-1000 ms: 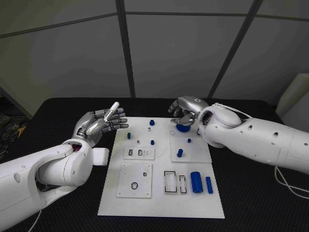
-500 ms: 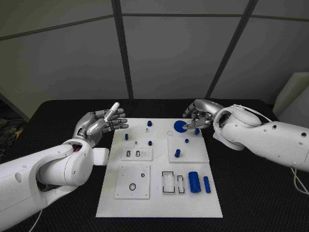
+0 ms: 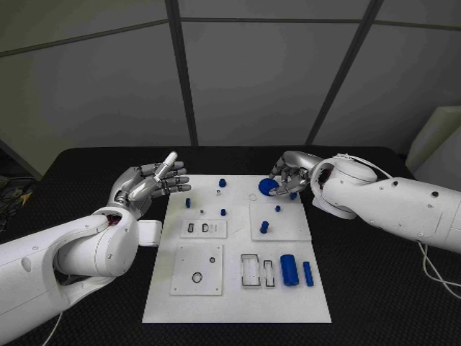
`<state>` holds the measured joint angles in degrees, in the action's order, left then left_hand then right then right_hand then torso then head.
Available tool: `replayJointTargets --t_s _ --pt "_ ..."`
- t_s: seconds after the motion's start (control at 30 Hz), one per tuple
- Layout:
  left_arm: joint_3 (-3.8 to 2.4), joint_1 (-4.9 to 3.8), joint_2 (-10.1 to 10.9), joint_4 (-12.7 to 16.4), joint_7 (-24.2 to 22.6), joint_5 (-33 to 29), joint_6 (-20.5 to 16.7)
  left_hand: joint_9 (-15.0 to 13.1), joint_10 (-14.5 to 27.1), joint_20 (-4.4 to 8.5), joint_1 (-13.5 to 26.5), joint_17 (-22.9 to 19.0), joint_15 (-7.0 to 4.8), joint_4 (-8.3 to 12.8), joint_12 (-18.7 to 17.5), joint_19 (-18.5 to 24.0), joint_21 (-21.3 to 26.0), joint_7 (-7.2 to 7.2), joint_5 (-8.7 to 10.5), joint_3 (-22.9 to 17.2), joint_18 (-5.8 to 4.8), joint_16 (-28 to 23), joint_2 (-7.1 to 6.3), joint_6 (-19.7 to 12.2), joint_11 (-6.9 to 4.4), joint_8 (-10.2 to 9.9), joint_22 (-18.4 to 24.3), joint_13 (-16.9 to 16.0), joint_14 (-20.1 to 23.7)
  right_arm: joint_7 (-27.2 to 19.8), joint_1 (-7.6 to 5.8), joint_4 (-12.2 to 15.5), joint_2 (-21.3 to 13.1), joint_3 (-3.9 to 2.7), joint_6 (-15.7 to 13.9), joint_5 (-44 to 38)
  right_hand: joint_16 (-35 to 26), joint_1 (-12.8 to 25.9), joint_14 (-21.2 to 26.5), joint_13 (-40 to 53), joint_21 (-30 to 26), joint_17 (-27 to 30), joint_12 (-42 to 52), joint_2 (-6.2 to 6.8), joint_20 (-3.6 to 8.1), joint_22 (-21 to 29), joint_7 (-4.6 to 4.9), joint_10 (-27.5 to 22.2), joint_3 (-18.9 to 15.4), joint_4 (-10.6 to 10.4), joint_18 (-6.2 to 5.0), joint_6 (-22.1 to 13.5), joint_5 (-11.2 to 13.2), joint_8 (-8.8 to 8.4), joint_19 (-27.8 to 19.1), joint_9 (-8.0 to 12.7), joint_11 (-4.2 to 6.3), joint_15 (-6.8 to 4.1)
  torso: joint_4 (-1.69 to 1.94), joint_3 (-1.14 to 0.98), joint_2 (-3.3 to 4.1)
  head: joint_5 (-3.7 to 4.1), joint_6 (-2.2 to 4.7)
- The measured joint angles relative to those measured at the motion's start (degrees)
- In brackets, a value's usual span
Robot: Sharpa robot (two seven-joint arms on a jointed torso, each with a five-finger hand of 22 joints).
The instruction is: Assemble the parts on the task board
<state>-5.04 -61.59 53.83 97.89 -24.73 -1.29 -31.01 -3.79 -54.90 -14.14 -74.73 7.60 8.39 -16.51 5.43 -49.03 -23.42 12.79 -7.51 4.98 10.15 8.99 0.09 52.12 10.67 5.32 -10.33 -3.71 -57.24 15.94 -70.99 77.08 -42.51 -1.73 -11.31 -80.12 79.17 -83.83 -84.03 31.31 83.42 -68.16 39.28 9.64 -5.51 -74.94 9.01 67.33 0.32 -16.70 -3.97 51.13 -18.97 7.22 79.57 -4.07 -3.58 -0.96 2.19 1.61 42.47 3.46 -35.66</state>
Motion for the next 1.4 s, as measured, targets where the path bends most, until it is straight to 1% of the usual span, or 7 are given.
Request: replayJointTargets --t_s 0.17,0.3,0.7,1.1,1.17,1.2,1.4 --pt "0.00 0.00 0.0 0.0 0.1 0.0 0.0 0.0 0.0 0.00 0.0 0.0 0.00 0.0 0.0 0.0 0.0 0.00 0.00 0.0 0.00 0.0 0.00 0.0 0.00 0.0 0.0 0.0 0.0 0.3 0.01 -1.1 0.7 -0.01 0.5 0.2 0.7 -0.1 0.0 2.1 0.2 -1.1 1.9 -0.18 -0.22 0.0 0.00 -0.4 0.0 0.0 0.00 0.0 -1.3 0.26 0.2 0.0 0.00 0.00 0.00 -0.02 0.00 0.01 -0.07" --pt "0.00 0.00 0.0 -0.1 0.1 0.0 0.0 0.0 0.0 0.00 0.0 0.0 0.00 0.0 0.0 0.0 0.0 0.00 0.00 0.0 0.00 0.0 0.00 0.0 0.00 0.0 0.0 0.0 0.0 0.7 0.01 -1.8 1.1 -0.01 0.7 0.3 1.0 0.3 0.0 4.6 0.2 -1.9 4.0 -0.65 -0.22 0.0 -0.19 -0.4 0.0 0.0 0.00 -0.2 -1.5 0.55 0.2 0.0 0.00 0.00 -0.02 -0.03 -0.01 0.01 -0.09" --pt "0.00 0.00 -0.1 -0.2 0.3 0.0 0.1 0.0 0.0 0.00 0.0 0.0 0.00 0.0 0.0 0.0 0.0 0.00 0.00 0.0 0.00 -0.3 0.00 0.0 0.00 0.0 0.1 0.0 0.0 1.2 0.01 -3.4 2.6 -0.02 1.2 0.5 1.9 0.0 0.0 9.9 0.4 -3.6 8.6 -1.52 -0.21 0.0 -0.20 0.9 0.1 0.1 -0.01 -0.2 -1.8 0.93 0.6 -0.1 0.01 0.01 -0.08 -0.07 -0.01 -0.07 -0.20" --pt "0.00 0.00 -0.3 -0.1 0.3 0.0 0.1 0.0 0.0 0.00 0.0 0.0 0.00 0.0 0.0 0.0 0.0 0.00 0.00 0.0 0.00 -0.3 0.00 0.0 0.00 -0.2 0.0 0.0 0.0 1.3 -0.02 -4.8 3.5 -0.04 2.0 0.1 2.7 -0.2 0.0 13.2 0.7 -5.2 11.2 -1.75 -0.41 0.0 -0.20 1.6 0.3 0.3 -0.01 -0.2 -1.8 1.16 0.8 -0.1 0.10 0.01 -0.12 -0.11 0.00 -0.04 -0.40" --pt "0.00 0.00 -0.4 -0.1 0.3 0.0 0.1 0.0 0.0 0.00 0.0 0.0 0.00 0.0 0.0 0.0 0.0 0.00 0.00 0.0 0.00 -0.3 0.00 0.0 0.00 -0.2 0.0 0.0 0.0 1.3 -0.03 -4.8 3.7 -0.05 2.1 -0.1 2.8 -0.2 0.0 13.6 0.9 -5.3 11.7 -1.75 -0.19 0.0 -0.20 1.6 0.3 0.3 0.32 -0.2 -1.8 1.16 1.0 -0.1 0.10 0.01 -0.11 -0.12 0.01 -0.02 -0.41" --pt "0.00 0.00 -0.4 -0.1 0.3 0.0 0.1 0.0 0.0 0.00 0.0 0.0 0.00 0.0 0.0 0.0 0.0 0.00 0.00 0.0 0.00 -0.3 0.00 0.0 0.00 -0.2 0.0 0.0 0.0 1.3 -0.03 -4.8 3.9 -0.05 2.1 -0.3 3.0 -0.2 0.0 13.7 0.9 -5.3 11.7 -1.75 -0.20 0.0 -0.20 1.6 0.3 0.3 0.91 -0.2 -1.8 1.16 1.0 -0.1 0.10 0.01 -0.11 -0.13 0.02 -0.01 -0.41" --pt "0.00 0.00 -0.4 -0.2 0.3 0.0 0.1 0.0 0.0 0.00 0.0 0.0 0.00 0.0 0.0 0.0 0.0 0.00 0.00 0.0 0.00 -0.3 0.00 0.0 0.00 -0.2 0.0 0.0 0.0 1.3 -0.03 -4.6 4.3 -0.06 2.5 -1.6 3.7 -0.5 0.0 17.5 1.3 -6.7 15.1 -1.98 -0.25 0.0 -0.42 2.9 0.5 0.5 0.90 0.0 -1.8 1.73 1.5 -0.1 0.02 0.02 -0.09 -0.14 0.02 0.05 -0.50"
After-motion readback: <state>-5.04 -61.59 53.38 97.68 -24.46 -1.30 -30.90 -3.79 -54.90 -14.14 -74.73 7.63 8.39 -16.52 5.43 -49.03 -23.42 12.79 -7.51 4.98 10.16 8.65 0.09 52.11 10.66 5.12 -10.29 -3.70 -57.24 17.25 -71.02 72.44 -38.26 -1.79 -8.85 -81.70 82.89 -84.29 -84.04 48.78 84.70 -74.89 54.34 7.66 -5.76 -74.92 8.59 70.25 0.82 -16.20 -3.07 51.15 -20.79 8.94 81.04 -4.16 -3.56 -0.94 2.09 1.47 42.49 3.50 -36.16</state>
